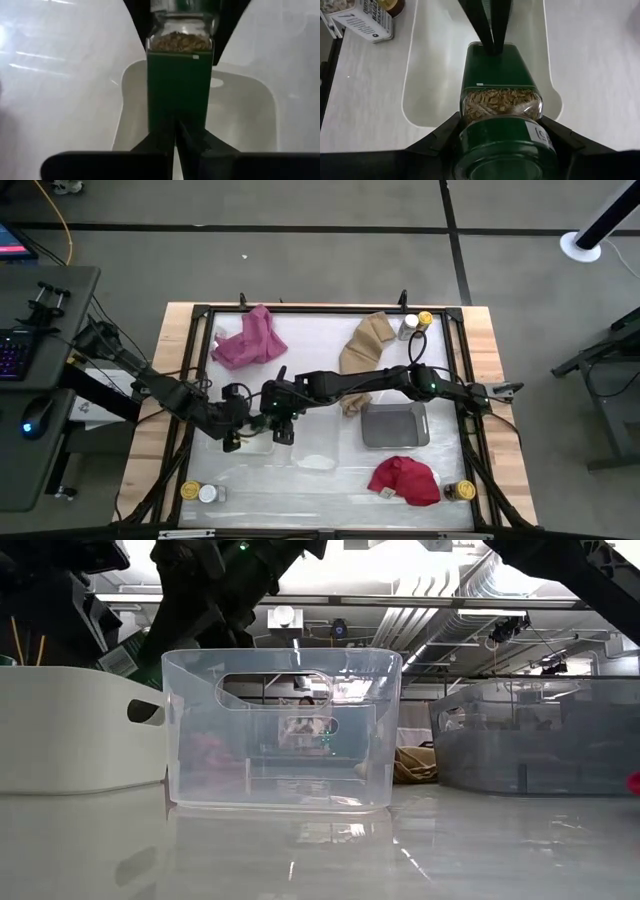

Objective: Sort spices by type
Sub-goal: Put the green seasoning bottle into the white bin

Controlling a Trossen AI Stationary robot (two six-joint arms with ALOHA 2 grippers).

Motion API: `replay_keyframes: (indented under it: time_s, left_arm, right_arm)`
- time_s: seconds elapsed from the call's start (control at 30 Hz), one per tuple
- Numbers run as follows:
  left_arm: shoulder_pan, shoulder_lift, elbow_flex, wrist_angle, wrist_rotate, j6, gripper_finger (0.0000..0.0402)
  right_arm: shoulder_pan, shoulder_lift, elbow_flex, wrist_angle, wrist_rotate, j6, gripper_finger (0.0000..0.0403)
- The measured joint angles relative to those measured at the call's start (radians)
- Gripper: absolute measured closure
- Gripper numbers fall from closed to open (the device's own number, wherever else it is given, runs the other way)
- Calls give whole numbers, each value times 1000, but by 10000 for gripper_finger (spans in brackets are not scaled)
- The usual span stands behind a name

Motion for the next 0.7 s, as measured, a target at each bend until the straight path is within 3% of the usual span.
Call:
replay_keyframes:
  time_s: [0.47, 0.7]
  left_arm:
    - [8, 147, 1, 68, -11, 114, 401]
    - [8, 186, 0, 106, -16, 115, 401]
  right_arm:
    - [0, 0, -3, -24, 4, 31, 213]
    - [-1, -2, 0, 0, 36, 26, 161]
